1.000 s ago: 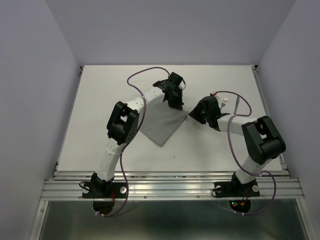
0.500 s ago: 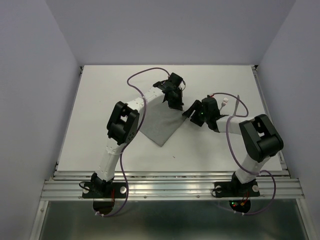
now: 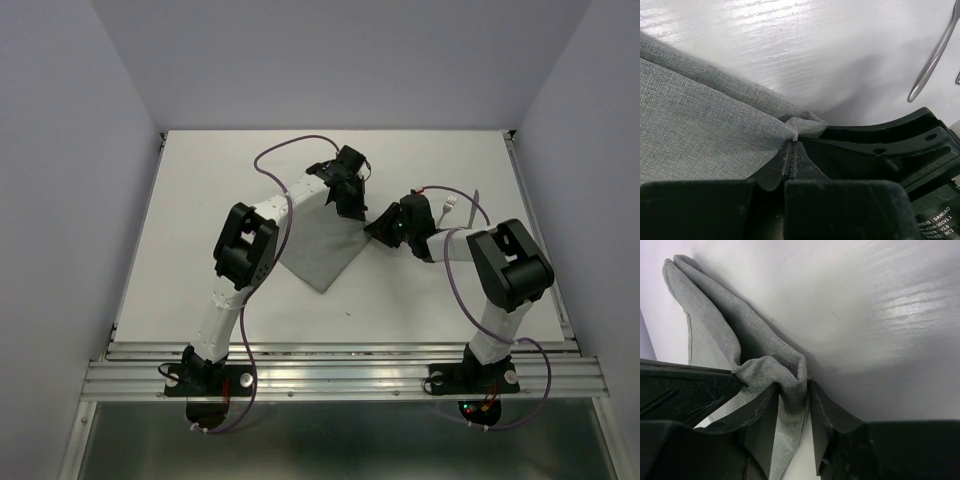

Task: Fold the napkin into a case and place the utensils inside
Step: Smooth out the upper triangle-folded napkin at the center of the board.

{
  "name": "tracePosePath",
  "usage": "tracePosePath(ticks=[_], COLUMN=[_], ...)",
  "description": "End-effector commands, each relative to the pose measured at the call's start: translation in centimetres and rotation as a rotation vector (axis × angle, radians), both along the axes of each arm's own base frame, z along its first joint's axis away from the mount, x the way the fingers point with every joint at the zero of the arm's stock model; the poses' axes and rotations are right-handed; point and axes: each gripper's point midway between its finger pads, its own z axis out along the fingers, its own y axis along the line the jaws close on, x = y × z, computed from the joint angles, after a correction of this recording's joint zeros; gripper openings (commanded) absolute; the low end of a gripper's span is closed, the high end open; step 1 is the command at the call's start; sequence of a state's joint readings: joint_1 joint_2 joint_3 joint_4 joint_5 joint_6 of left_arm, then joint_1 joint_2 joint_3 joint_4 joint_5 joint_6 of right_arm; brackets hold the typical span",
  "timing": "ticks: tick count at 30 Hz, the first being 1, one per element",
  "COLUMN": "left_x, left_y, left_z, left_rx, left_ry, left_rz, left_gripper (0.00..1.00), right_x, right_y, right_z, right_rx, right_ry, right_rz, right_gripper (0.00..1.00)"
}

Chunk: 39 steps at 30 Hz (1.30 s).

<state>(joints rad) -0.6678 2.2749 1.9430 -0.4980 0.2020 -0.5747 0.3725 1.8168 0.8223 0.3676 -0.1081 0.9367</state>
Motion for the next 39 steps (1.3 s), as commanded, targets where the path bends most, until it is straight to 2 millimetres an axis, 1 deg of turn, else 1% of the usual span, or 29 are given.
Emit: tracePosePath(ticks=[1, 5, 8, 9, 11, 12, 15, 16, 17, 18, 19, 20, 21, 22, 23, 24, 25, 26, 27, 28, 29, 31, 32, 33, 34, 35, 36, 37, 39], left_x=[0.0, 0.0, 0.2, 0.2, 0.3, 0.4, 0.5, 0.6, 0.6, 0.7, 0.6, 0.6, 0.6, 0.3, 0.1, 0.1, 0.1, -0.5, -0.6, -0.7, -1.3, -1.7, -2.3, -2.5, -2.5, -2.9, -3.0, -3.1, -3.6], left_y=[-0.7, -0.9, -0.9, -0.9, -0.8, -0.6, -0.1, 0.2, 0.4, 0.8, 1.2, 1.5, 2.0, 2.6, 2.9, 3.4, 3.8, 4.5, 5.0, 5.4, 6.1, 6.6, 7.1, 7.2, 7.5, 7.9, 8.1, 8.3, 8.8], left_z=[1.6, 1.9, 2.3, 2.5, 2.9, 3.1, 4.1, 4.4, 4.6, 5.3, 5.1, 5.4, 6.0, 5.4, 5.2, 5.8, 5.6, 5.0, 4.8, 4.3, 3.6, 3.1, 2.8, 2.7, 2.6, 2.3, 2.5, 2.3, 1.7], left_rx=[-0.025, -0.029, -0.034, -0.033, -0.026, -0.018, 0.0, 0.005, 0.014, 0.023, 0.034, 0.039, 0.047, 0.063, 0.069, 0.069, 0.072, 0.086, 0.09, 0.097, 0.11, 0.115, 0.122, 0.124, 0.127, 0.136, 0.136, 0.141, 0.155], left_ry=[-0.024, -0.031, -0.04, -0.042, -0.053, -0.059, -0.088, -0.096, -0.103, -0.124, -0.123, -0.131, -0.147, -0.134, -0.133, -0.143, -0.145, -0.13, -0.126, -0.12, -0.098, -0.088, -0.08, -0.079, -0.081, -0.073, -0.079, -0.077, -0.066], left_rz=[-0.013, -0.017, -0.023, -0.023, -0.027, -0.022, -0.018, -0.013, -0.009, -0.001, 0.002, 0.007, 0.019, 0.022, 0.025, 0.036, 0.043, 0.05, 0.058, 0.065, 0.067, 0.07, 0.068, 0.069, 0.072, 0.073, 0.072, 0.07, 0.069], left_gripper=[0.0, 0.0, 0.0, 0.0, 0.07, 0.16, 0.32, 0.42, 0.47, 0.55, 0.6, 0.61, 0.62, 0.62, 0.62, 0.62, 0.62, 0.62, 0.61, 0.59, 0.59, 0.58, 0.57, 0.57, 0.57, 0.57, 0.56, 0.54, 0.52], right_x=[0.0, -0.2, -0.3, -0.3, -0.3, -0.2, -0.2, -0.2, -0.2, -0.5, -0.5, -0.6, -0.5, -0.7, -0.8, -0.9, -0.9, -0.9, -1.0, -0.9, -1.0, -1.3, -1.1, -1.4, -1.5, -1.6, -1.7, -1.7, -1.6], right_y=[-0.6, -0.8, -1.0, -1.0, -1.3, -1.4, -1.5, -1.6, -1.7, -1.8, -2.0, -2.0, -2.4, -2.5, -2.6, -2.7, -2.9, -3.4, -3.5, -4.0, -4.3, -4.5, -5.1, -5.3, -5.4, -5.5, -5.5, -5.4, -5.3], right_z=[-1.3, -1.4, -1.5, -1.5, -1.5, -1.4, -1.2, -1.2, -1.2, -1.3, -1.3, -1.3, -1.4, -1.6, -1.8, -1.8, -1.7, -1.9, -1.8, -1.3, -1.2, -0.8, 0.0, -0.1, 0.2, 0.5, 1.2, 1.7, 3.2], right_rx=[-0.033, -0.039, -0.048, -0.051, -0.068, -0.077, -0.093, -0.101, -0.107, -0.113, -0.121, -0.122, -0.125, -0.138, -0.148, -0.157, -0.176, -0.187, -0.192, -0.204, -0.216, -0.233, -0.256, -0.274, -0.283, -0.3, -0.303, -0.308, -0.3], right_ry=[0.027, 0.027, 0.027, 0.025, 0.02, 0.015, 0.009, 0.007, 0.006, 0.009, 0.007, 0.005, 0.005, 0.004, 0.002, -0.008, -0.022, -0.021, -0.025, -0.042, -0.048, -0.066, -0.087, -0.073, -0.075, -0.079, -0.086, -0.096, -0.126], right_rz=[-0.025, -0.029, -0.03, -0.031, -0.037, -0.033, -0.024, -0.02, -0.021, -0.023, -0.023, -0.019, -0.022, -0.008, -0.004, 0.0, 0.01, 0.01, 0.016, 0.012, 0.006, 0.022, 0.0, 0.005, 0.011, 0.026, 0.036, 0.048, 0.051], right_gripper=[0.33, 0.19, 0.13, 0.09, 0.05, 0.01, 0.01, 0.01, 0.01, 0.01, 0.01, 0.01, 0.01, 0.01, 0.01, 0.01, 0.01, 0.01, 0.05, 0.11, 0.16, 0.24, 0.25, 0.27, 0.3, 0.37, 0.41, 0.44, 0.45])
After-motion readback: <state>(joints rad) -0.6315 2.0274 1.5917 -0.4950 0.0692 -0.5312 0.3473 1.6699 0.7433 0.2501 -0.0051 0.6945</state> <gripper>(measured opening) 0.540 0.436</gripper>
